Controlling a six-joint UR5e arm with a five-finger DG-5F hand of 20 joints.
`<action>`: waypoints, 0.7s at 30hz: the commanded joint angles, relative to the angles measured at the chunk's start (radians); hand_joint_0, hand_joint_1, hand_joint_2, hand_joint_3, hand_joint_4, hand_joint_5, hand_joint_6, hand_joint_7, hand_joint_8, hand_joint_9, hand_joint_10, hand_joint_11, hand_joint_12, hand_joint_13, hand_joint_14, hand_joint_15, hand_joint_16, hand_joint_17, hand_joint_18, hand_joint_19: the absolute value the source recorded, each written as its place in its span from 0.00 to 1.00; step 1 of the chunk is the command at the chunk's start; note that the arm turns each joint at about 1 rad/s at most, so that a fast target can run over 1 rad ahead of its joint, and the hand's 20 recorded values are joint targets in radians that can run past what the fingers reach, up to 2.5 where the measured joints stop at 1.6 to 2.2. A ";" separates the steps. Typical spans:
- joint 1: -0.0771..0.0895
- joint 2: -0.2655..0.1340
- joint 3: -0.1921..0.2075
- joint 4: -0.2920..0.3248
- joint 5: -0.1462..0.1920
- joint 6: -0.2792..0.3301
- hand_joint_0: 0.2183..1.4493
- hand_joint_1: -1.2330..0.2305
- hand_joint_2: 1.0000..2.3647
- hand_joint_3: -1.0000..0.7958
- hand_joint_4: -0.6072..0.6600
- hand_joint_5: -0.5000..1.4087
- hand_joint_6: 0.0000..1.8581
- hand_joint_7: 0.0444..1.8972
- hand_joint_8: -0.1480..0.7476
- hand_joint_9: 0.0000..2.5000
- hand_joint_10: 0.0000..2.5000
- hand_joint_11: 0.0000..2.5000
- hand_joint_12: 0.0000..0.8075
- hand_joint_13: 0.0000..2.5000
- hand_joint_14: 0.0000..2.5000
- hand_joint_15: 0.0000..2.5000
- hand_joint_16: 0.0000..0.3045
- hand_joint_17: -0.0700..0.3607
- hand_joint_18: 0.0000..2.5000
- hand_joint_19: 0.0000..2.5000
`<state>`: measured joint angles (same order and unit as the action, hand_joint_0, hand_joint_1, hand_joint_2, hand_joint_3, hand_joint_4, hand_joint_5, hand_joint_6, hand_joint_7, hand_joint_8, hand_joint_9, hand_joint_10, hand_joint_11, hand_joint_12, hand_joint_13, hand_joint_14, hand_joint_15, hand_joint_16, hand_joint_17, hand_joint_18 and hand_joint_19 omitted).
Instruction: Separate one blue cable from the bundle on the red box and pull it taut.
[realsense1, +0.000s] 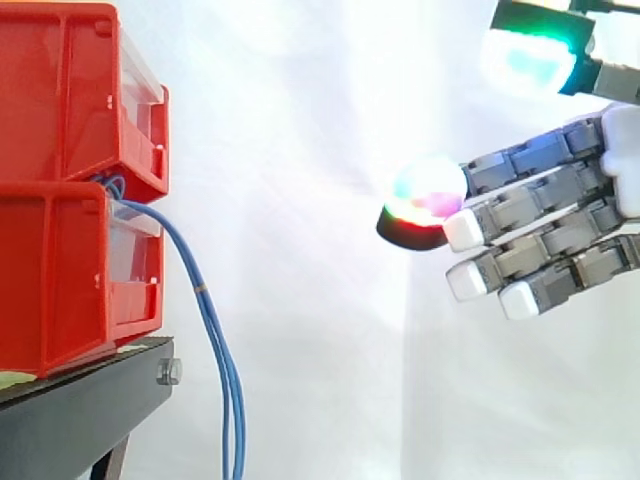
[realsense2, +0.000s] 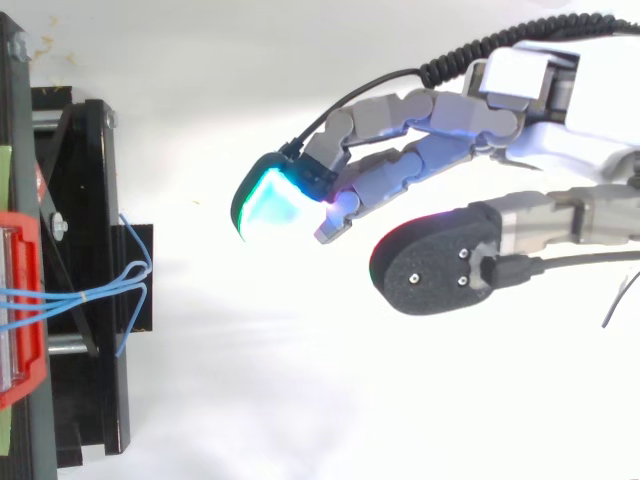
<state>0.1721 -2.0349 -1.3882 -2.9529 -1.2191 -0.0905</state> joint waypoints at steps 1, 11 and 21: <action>0.001 -0.010 0.000 0.003 0.010 -0.002 0.23 0.53 0.00 0.32 0.64 0.15 0.27 0.42 0.40 0.21 0.00 0.07 0.44 0.19 0.01 0.13 0.15 0.41 0.21 0.15; 0.001 -0.064 0.000 0.032 0.043 0.005 0.23 0.53 0.00 0.32 0.64 0.15 0.27 0.42 0.40 0.22 0.00 0.08 0.44 0.19 0.01 0.13 0.15 0.41 0.21 0.15; 0.003 -0.070 0.000 0.098 0.053 -0.035 0.23 0.53 0.00 0.32 0.64 0.15 0.27 0.43 0.41 0.21 0.00 0.08 0.45 0.19 0.01 0.13 0.15 0.40 0.21 0.15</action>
<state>0.1745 -2.1040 -1.3882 -2.8637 -1.1704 -0.1105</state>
